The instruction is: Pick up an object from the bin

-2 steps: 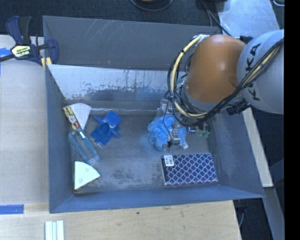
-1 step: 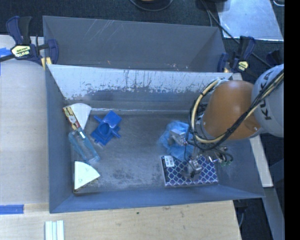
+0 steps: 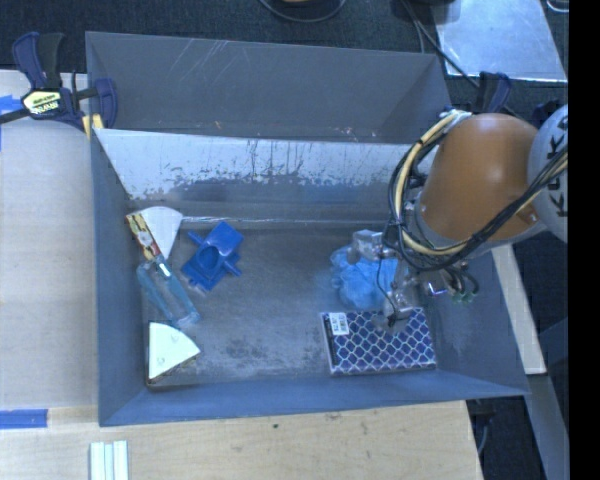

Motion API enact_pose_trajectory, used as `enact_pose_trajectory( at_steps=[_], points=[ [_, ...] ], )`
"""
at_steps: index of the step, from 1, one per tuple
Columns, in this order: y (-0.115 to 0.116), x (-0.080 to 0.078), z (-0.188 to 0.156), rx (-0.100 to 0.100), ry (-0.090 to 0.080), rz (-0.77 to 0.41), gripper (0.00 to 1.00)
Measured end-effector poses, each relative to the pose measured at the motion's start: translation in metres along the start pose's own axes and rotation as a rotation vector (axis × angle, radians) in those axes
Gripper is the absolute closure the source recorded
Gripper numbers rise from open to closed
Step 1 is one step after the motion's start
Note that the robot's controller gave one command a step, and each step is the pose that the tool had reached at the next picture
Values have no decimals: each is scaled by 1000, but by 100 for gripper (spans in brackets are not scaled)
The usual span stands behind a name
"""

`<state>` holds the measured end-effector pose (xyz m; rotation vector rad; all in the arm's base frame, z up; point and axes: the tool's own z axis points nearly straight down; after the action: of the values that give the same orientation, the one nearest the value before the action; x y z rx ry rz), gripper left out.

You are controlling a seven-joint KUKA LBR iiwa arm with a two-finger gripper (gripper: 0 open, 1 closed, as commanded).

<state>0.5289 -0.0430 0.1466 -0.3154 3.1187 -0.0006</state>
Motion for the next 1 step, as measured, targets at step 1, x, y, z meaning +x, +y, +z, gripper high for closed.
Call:
enact_pose_trajectory(
  at_steps=[1],
  points=[
    [-28, -21, 46, 0, -6, -189, 0]
  ],
)
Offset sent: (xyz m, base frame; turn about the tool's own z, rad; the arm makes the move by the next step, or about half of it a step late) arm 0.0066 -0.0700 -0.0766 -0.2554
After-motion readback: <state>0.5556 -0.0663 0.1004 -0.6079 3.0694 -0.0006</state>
